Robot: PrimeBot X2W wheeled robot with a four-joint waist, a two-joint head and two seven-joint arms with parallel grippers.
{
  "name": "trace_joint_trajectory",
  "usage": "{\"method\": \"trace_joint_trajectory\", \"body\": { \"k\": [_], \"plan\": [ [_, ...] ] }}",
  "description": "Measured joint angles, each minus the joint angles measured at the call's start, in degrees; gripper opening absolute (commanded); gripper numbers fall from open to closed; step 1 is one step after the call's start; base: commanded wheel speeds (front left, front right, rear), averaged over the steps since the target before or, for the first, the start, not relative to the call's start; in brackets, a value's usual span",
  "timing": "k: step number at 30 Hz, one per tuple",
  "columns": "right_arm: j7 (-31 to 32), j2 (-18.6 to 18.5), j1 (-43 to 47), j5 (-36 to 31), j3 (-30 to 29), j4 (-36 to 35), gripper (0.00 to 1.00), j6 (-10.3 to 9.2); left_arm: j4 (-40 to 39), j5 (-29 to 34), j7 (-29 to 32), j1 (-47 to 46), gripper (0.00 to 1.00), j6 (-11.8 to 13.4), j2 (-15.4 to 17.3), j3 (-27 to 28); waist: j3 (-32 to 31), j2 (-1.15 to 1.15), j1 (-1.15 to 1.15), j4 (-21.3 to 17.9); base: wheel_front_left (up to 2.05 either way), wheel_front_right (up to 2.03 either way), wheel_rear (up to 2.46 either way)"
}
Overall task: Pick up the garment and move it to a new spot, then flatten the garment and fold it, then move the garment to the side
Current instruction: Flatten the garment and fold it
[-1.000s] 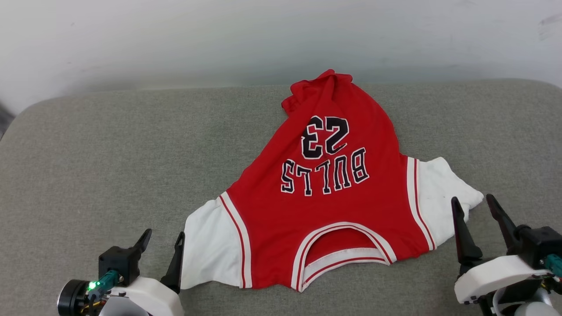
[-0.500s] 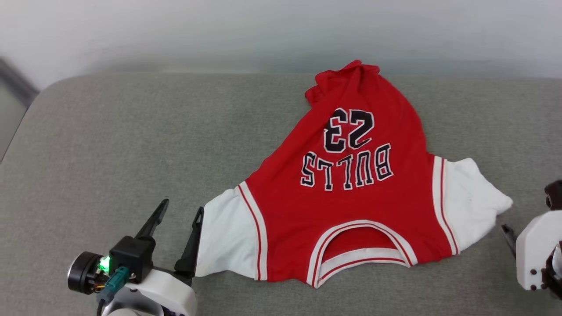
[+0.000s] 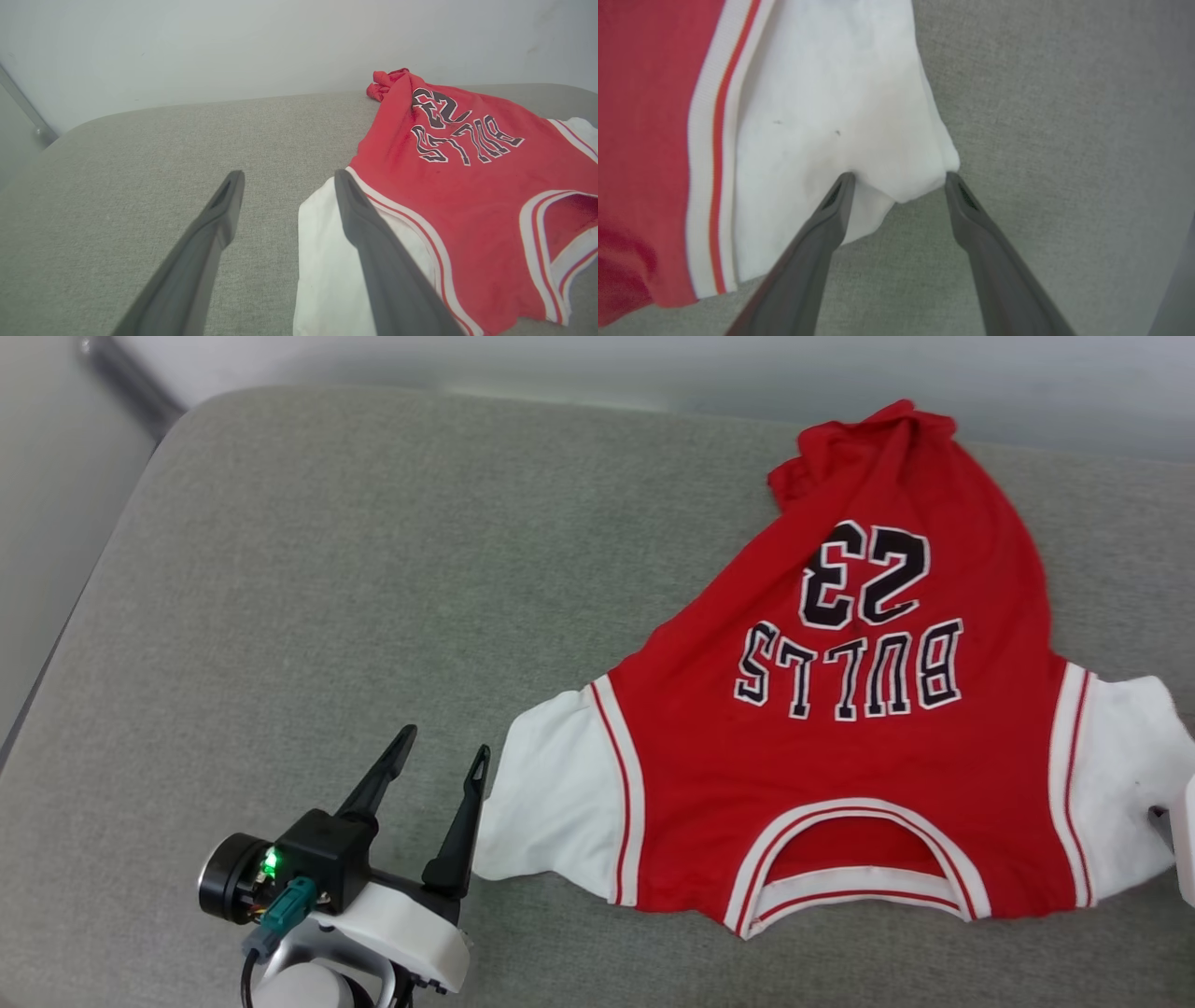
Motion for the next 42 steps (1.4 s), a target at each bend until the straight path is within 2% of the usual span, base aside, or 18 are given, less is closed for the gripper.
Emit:
{"method": "trace_joint_trajectory", "body": {
  "k": [6,7,9,15,19,23,30,34,36,42],
  "plan": [
    [-0.1,-0.9,-0.4,1.2,1.7,3.9,1.00,-0.01,0.9,-0.4,0.5,-0.2,1.00,0.0,-0.9,-0.7,2.1,0.00,0.00,2.7,0.00,0.00,0.00],
    [0.0,-0.8,-0.5,1.5,1.8,4.5,0.93,-0.03,1.0,-0.4,0.6,-0.3,1.00,0.0,-1.0,-0.8,2.2,0.00,0.00,2.9,0.00,0.00,0.00],
    [-0.1,-0.8,-0.5,2.7,1.9,5.4,0.00,-0.10,1.2,-0.6,0.9,-0.3,1.00,0.0,-1.1,-0.9,2.4,0.00,0.00,3.1,0.00,0.00,0.00],
    [-3.1,-0.5,0.8,3.5,2.4,6.7,0.00,0.01,1.6,-1.6,2.3,-0.1,1.00,-0.1,-0.4,-1.0,0.9,0.00,0.00,2.2,0.00,0.00,0.00],
    [-4.1,-0.4,4.3,4.8,2.0,4.8,0.00,0.01,0.7,-3.2,4.6,1.1,1.00,-0.3,0.9,-0.9,-0.7,0.00,0.00,0.5,0.00,0.00,0.00],
    [-4.2,-0.2,7.7,5.5,0.8,1.1,0.00,0.02,-0.7,-5.1,9.7,2.5,1.00,-0.4,3.3,-1.3,-2.1,0.00,0.00,-1.9,0.00,0.00,0.00],
    [-3.7,1.6,11.7,5.4,-0.5,-5.3,0.00,0.01,-6.1,-9.1,23.3,3.8,1.00,-0.4,7.9,-3.4,-3.0,0.00,0.00,-6.3,0.00,0.00,0.00],
    [-3.4,3.2,12.4,5.4,-0.6,-7.8,0.00,0.01,-7.7,-9.4,30.4,3.3,1.00,1.7,10.2,-4.4,-2.4,0.00,0.00,-8.0,0.00,0.00,0.00],
    [-3.2,4.0,12.4,5.6,-0.3,-8.3,0.00,0.01,-7.7,-9.4,33.4,2.6,1.00,2.9,10.7,-4.6,-1.8,0.00,0.00,-8.7,0.00,0.00,0.00],
    [-4.2,5.0,12.1,4.9,1.1,-8.2,0.00,0.01,-6.3,-8.8,37.0,-0.2,1.00,3.5,10.2,-5.6,0.0,0.00,0.00,-10.4,0.00,0.00,0.00]
  ]
}}
